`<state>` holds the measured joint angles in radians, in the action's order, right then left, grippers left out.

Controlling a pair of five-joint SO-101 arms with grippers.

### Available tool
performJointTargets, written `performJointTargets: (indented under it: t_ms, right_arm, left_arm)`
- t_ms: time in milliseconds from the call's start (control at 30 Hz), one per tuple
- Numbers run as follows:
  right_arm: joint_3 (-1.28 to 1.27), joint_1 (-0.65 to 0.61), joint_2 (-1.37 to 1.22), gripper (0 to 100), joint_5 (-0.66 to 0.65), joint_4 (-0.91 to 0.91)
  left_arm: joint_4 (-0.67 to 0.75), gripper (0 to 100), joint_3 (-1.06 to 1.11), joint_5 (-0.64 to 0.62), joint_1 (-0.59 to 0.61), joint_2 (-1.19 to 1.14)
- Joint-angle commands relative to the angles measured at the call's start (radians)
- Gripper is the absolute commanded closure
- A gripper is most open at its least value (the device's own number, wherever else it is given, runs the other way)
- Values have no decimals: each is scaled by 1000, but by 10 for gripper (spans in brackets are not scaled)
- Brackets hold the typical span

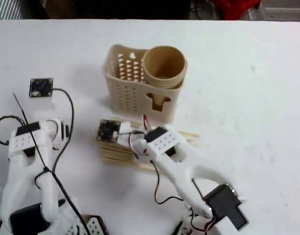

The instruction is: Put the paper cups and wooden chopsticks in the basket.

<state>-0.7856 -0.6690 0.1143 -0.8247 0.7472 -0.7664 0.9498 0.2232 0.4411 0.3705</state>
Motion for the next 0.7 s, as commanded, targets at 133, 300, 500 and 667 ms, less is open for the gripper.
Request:
performJointTargets:
  t_ms: [133,300,500,667]
  right_arm:
    - [41,15,5,935,17,-18]
    - [15,13,5,933,9,-18]
    - [5,8,5,806,18,-21]
    - [0,5,4,827,17,-22]
  left_arm:
    - [-5,823,-40,5,8,-1]
    - [-5,823,-40,5,8,-1]
    - [-5,823,-40,5,8,-1]
    - [-5,823,-40,5,8,-1]
